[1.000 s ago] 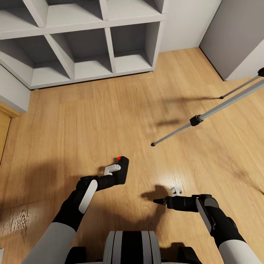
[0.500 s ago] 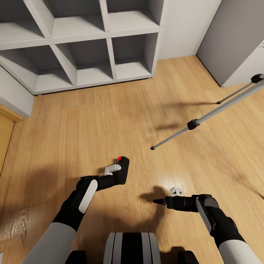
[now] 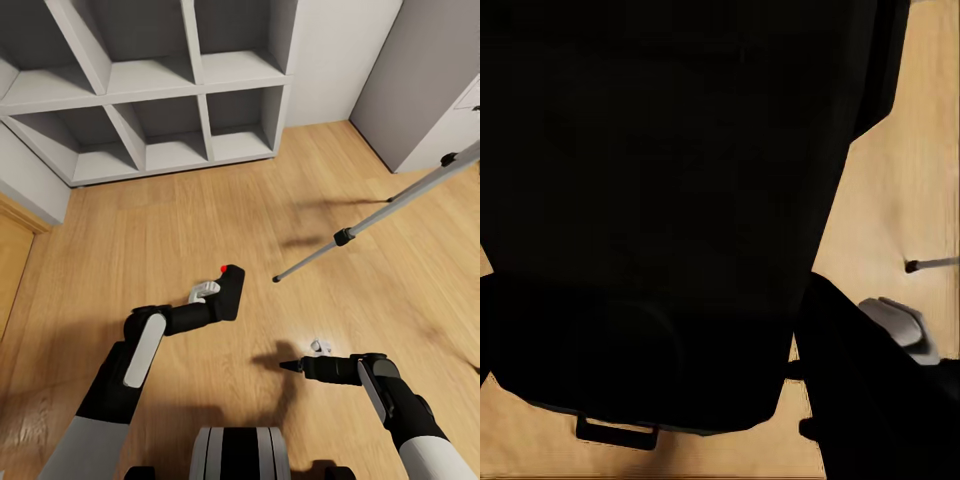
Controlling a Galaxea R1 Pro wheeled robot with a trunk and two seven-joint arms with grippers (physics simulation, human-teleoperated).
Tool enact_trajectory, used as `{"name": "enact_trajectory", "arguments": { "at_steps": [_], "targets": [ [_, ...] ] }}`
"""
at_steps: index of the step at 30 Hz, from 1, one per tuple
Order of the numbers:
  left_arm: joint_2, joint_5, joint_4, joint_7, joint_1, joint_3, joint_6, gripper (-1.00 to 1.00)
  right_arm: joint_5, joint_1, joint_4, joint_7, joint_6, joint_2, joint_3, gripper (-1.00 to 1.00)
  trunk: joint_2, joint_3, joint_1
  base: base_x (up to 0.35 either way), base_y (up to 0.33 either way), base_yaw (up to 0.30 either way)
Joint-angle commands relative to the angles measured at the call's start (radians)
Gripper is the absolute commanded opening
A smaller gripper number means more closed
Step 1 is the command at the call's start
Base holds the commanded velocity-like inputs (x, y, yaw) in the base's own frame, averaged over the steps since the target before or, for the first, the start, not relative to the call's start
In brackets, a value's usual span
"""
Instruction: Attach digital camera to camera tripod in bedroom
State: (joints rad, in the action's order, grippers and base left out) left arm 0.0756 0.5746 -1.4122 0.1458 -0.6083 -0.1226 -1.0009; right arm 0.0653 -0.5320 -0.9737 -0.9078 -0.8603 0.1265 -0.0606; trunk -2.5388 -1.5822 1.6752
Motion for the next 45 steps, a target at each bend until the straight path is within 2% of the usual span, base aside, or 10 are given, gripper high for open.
{"name": "enact_trajectory", "arguments": {
  "at_steps": [1, 7, 10, 12, 14, 16, 19, 20, 27, 45],
  "targets": [
    [0.000, -0.008, -0.007, 0.012, 0.004, 0.001, -0.008, -1.00, 0.006, 0.000, 0.000, 0.001, -0.008, 0.000, -0.001, 1.00, 0.000, 0.003, -0.001, 0.000, 0.000, 0.000],
    [-0.004, 0.035, -0.010, 0.017, 0.025, 0.004, -0.024, -1.00, 0.002, 0.000, -0.001, 0.001, -0.008, 0.000, 0.000, 1.00, 0.001, 0.027, -0.003, 0.000, 0.000, 0.000],
    [-0.025, 0.112, -0.009, 0.018, 0.031, 0.006, -0.024, -1.00, 0.002, 0.000, -0.006, 0.002, -0.010, 0.002, -0.001, 1.00, 0.002, 0.038, -0.005, 0.000, 0.000, 0.000],
    [-0.067, 0.148, -0.008, 0.021, 0.032, 0.012, -0.025, -1.00, 0.005, 0.000, -0.013, 0.002, -0.014, 0.003, -0.001, 1.00, 0.003, 0.046, -0.005, 0.000, 0.000, 0.000],
    [-0.098, 0.205, -0.002, 0.024, 0.033, 0.017, -0.025, -1.00, 0.007, 0.000, -0.016, 0.000, -0.018, 0.004, -0.001, 1.00, 0.003, 0.054, -0.006, 0.000, 0.000, 0.000],
    [-0.115, 0.286, 0.016, 0.024, 0.033, 0.019, -0.022, -1.00, 0.008, 0.000, -0.018, -0.001, -0.020, 0.004, 0.000, 1.00, 0.004, 0.061, -0.007, 0.000, 0.000, 0.000],
    [-0.127, 0.352, 0.039, 0.023, 0.033, 0.021, -0.017, -1.00, 0.008, 0.000, -0.023, -0.001, -0.022, 0.004, 0.001, 1.00, 0.004, 0.073, -0.009, 0.000, 0.000, 0.000],
    [-0.134, 0.394, 0.058, 0.021, 0.033, 0.029, -0.013, -1.00, 0.009, 0.000, -0.057, -0.001, -0.025, 0.003, 0.001, 1.00, 0.004, 0.077, -0.009, 0.000, 0.000, 0.000],
    [-0.136, 0.411, 0.078, 0.018, 0.033, 0.035, -0.013, -1.00, 0.008, 0.000, -0.101, -0.001, -0.085, 0.005, -0.002, 1.00, 0.006, 0.104, -0.012, 0.000, 0.000, 0.000],
    [-0.135, 0.414, 0.104, 0.026, 0.033, 0.037, -0.014, -1.00, 0.008, 0.000, -0.105, -0.002, -0.088, 0.006, -0.003, 1.00, 0.010, 0.174, -0.020, 0.000, 0.000, 0.000]
  ]
}}
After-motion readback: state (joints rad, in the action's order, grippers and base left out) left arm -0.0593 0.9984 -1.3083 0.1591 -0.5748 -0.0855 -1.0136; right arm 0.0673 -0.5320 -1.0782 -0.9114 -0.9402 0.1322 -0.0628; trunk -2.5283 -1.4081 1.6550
